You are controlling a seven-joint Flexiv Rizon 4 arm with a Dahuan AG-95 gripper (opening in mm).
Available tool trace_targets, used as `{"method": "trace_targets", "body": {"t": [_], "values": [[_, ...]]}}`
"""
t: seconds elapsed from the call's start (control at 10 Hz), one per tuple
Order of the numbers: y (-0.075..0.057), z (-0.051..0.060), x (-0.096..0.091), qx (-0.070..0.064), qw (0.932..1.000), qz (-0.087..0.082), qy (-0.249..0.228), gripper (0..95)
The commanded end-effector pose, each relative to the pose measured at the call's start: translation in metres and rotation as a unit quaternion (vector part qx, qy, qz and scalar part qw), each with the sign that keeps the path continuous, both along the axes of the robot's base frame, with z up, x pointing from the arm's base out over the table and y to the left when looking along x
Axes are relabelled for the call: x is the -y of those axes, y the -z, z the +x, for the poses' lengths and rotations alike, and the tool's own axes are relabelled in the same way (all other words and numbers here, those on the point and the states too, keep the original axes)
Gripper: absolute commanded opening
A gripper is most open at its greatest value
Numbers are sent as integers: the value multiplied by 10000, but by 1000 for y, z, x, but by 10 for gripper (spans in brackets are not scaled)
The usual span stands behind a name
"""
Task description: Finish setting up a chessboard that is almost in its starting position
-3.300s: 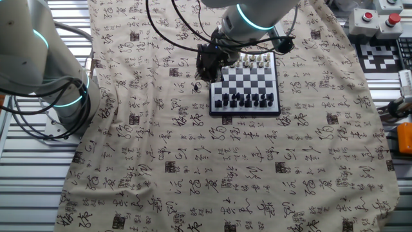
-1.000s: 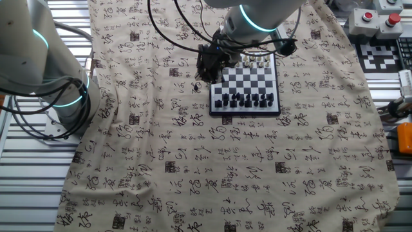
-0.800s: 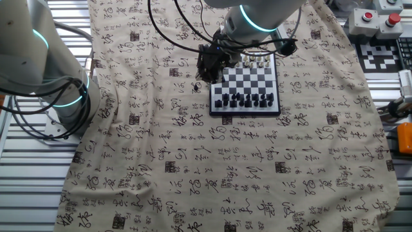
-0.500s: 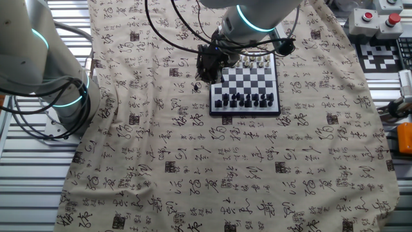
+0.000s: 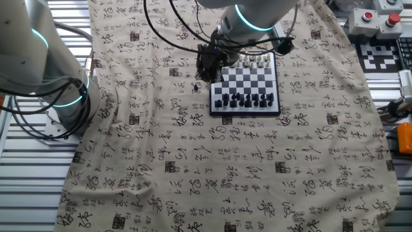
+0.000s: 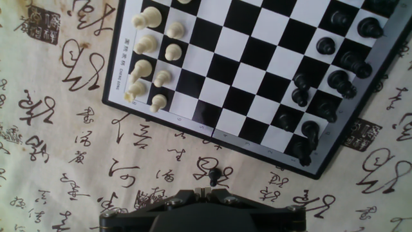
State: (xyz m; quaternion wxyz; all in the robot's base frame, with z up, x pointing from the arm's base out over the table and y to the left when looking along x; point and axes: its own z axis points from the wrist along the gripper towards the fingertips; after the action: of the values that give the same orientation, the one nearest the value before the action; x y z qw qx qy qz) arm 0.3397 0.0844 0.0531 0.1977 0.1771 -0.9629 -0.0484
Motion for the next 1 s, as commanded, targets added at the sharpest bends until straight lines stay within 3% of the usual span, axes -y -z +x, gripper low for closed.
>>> {"method": "trace_targets", "body": {"t": [0.1, 1.0], "values": [[0, 0, 0, 1, 10000, -5, -1, 0], [1, 0, -2, 125, 9999, -15, 29, 0]]}}
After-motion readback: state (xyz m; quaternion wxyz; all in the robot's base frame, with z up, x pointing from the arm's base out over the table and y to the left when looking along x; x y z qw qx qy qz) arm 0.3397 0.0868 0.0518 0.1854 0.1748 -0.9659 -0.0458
